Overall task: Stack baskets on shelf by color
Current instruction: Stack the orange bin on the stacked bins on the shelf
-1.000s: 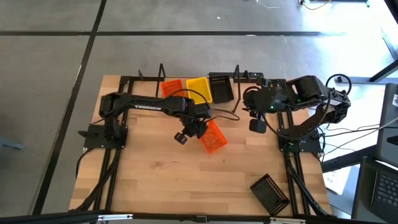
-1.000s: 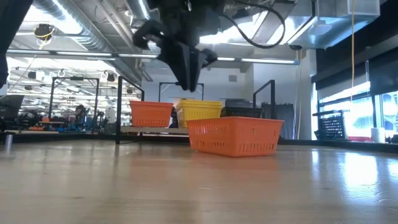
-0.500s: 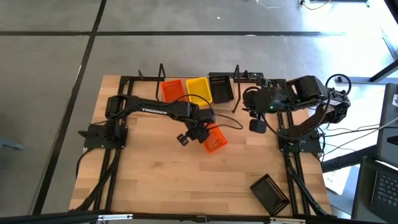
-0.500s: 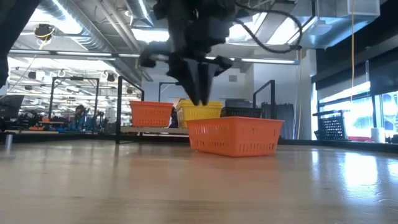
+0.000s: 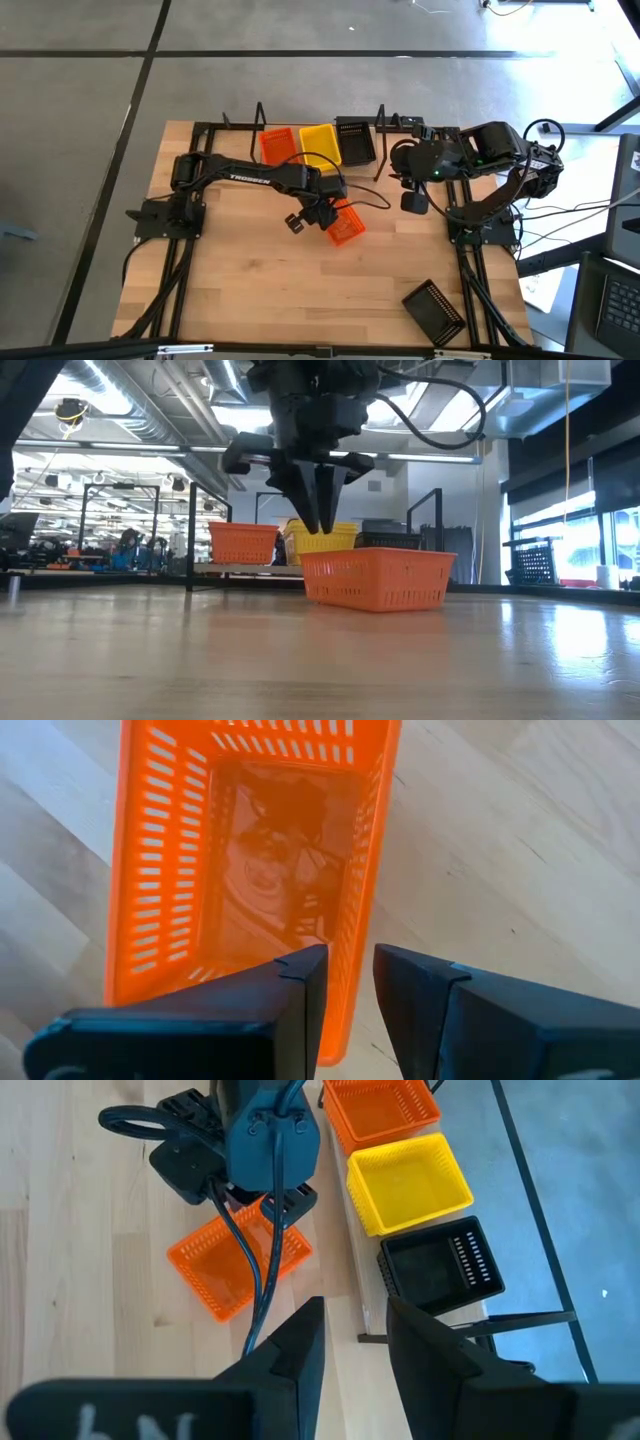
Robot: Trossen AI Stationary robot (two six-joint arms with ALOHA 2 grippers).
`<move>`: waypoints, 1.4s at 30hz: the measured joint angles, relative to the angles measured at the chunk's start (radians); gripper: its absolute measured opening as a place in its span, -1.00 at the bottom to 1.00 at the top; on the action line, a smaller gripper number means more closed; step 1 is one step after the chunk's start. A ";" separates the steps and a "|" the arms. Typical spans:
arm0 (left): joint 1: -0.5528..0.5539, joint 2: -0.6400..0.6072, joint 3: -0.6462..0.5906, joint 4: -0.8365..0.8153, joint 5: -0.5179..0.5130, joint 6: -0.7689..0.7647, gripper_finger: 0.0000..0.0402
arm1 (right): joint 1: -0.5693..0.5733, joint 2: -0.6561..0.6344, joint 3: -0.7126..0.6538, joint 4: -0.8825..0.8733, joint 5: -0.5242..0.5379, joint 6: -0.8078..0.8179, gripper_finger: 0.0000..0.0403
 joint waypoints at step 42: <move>-0.003 0.035 0.000 0.032 0.048 -0.019 -0.62 | 0.000 0.001 0.000 0.002 0.002 -0.016 -0.47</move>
